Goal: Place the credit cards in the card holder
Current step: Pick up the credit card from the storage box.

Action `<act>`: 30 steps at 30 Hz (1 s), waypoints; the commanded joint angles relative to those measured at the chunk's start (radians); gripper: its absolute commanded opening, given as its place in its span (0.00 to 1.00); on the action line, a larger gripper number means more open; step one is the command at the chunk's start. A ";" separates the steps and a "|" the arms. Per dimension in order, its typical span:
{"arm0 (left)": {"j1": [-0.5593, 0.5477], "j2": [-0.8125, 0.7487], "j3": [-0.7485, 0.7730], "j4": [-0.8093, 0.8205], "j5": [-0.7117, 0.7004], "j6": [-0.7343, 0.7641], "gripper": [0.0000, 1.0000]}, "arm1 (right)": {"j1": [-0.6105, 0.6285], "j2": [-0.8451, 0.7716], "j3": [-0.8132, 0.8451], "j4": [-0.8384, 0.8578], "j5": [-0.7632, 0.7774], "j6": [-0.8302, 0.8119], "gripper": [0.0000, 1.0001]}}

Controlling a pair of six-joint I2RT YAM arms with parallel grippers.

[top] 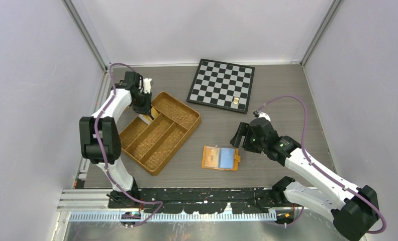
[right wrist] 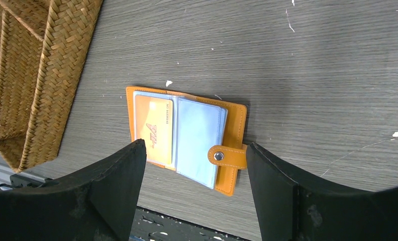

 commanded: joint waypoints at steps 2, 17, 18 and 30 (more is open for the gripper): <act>-0.011 0.007 0.021 0.034 0.024 -0.008 0.20 | -0.004 -0.001 0.006 0.029 -0.001 0.000 0.77; -0.038 -0.151 0.007 -0.001 -0.091 0.055 0.00 | -0.003 -0.046 0.052 -0.004 0.008 -0.032 0.77; -0.039 -0.179 0.012 -0.012 -0.106 0.060 0.00 | -0.004 -0.049 0.063 -0.017 0.015 -0.041 0.77; -0.135 -0.364 0.154 -0.156 0.170 0.000 0.00 | -0.004 -0.078 0.191 0.082 -0.176 -0.203 0.80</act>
